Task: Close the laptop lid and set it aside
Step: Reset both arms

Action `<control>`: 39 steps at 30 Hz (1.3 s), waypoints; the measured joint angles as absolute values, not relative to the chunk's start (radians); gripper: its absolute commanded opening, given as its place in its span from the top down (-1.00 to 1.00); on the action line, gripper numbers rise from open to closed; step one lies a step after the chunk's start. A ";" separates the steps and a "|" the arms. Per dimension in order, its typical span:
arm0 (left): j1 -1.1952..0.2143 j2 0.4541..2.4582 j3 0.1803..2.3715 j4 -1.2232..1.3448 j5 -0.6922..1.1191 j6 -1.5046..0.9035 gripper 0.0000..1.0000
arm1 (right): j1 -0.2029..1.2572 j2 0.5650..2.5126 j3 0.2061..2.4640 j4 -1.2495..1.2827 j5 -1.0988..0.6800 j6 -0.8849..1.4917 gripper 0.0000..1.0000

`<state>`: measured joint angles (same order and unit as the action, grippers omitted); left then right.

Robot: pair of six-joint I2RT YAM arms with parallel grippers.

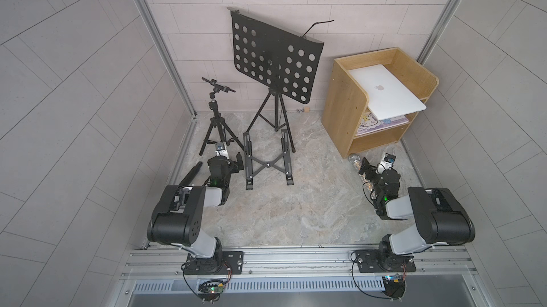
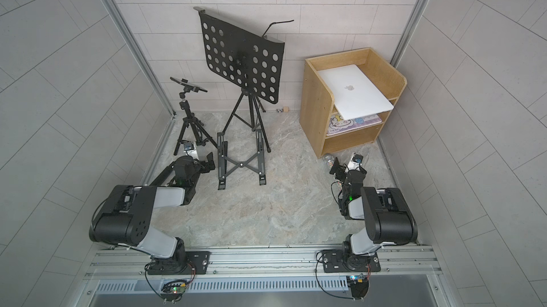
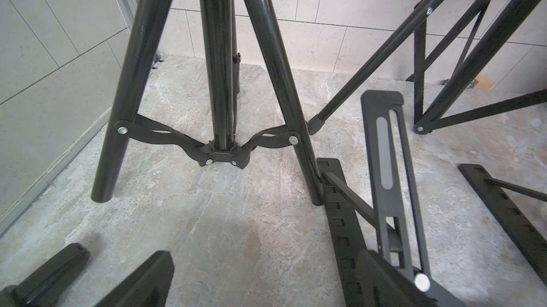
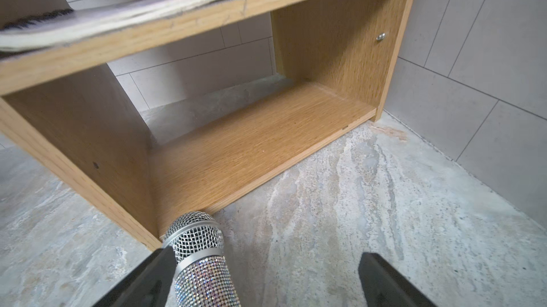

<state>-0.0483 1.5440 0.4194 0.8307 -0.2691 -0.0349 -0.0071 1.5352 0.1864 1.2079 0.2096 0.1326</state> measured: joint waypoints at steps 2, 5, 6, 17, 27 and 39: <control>-0.048 1.544 0.419 0.834 -0.269 -0.035 -1.00 | -0.002 1.538 0.176 1.234 0.209 0.128 -1.00; -0.048 1.545 0.419 0.841 -0.269 -0.035 -1.00 | 0.005 1.546 0.163 1.269 0.208 0.119 -1.00; -0.048 1.545 0.419 0.843 -0.269 -0.035 -1.00 | 0.007 1.548 0.161 1.274 0.209 0.117 -1.00; -0.048 1.547 0.416 0.846 -0.269 -0.035 -1.00 | 0.009 1.551 0.157 1.304 0.208 0.112 -1.00; -0.048 1.547 0.416 0.848 -0.269 -0.035 -1.00 | 0.015 1.570 0.128 1.368 0.194 0.096 -1.00; -0.048 1.547 0.416 0.849 -0.269 -0.035 -1.00 | 0.015 1.570 0.128 1.380 0.191 0.093 -1.00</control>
